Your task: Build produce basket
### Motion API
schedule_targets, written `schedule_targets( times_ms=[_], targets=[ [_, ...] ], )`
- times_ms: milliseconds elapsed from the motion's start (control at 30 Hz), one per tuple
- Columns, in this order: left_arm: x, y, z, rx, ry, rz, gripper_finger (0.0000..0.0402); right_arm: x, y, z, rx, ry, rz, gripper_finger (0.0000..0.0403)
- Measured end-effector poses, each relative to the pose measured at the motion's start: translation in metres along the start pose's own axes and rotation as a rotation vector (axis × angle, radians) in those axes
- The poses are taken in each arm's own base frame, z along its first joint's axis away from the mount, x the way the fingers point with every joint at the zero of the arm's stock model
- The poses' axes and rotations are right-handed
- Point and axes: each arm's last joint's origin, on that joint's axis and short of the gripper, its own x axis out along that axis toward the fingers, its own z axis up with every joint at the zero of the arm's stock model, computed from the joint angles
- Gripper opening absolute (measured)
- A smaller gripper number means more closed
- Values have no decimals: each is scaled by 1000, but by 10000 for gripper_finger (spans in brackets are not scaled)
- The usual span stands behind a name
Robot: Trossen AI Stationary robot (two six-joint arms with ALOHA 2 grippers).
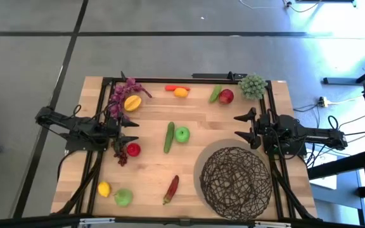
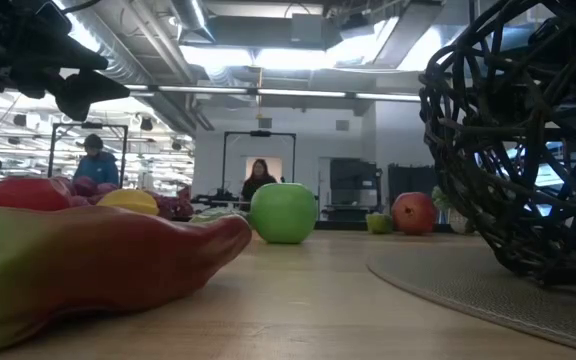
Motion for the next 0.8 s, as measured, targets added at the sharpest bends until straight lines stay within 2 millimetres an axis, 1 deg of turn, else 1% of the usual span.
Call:
schedule_targets(
  times_ms=[267,400,567,667,800],
  targets=[
    [0,0,0,0,0,0,279,0,0,2,157,-28,-15,342],
    [0,0,0,0,0,0,279,0,0,3,149,-39,-17,342],
    [0,0,0,0,0,0,279,0,0,5,78,-41,-21,342],
    [0,0,0,0,0,0,279,-1,-1,13,36,-72,-86,342],
    [0,0,0,-1,-1,0,279,-2,-2,36,-19,-119,-253,342]
  ],
)
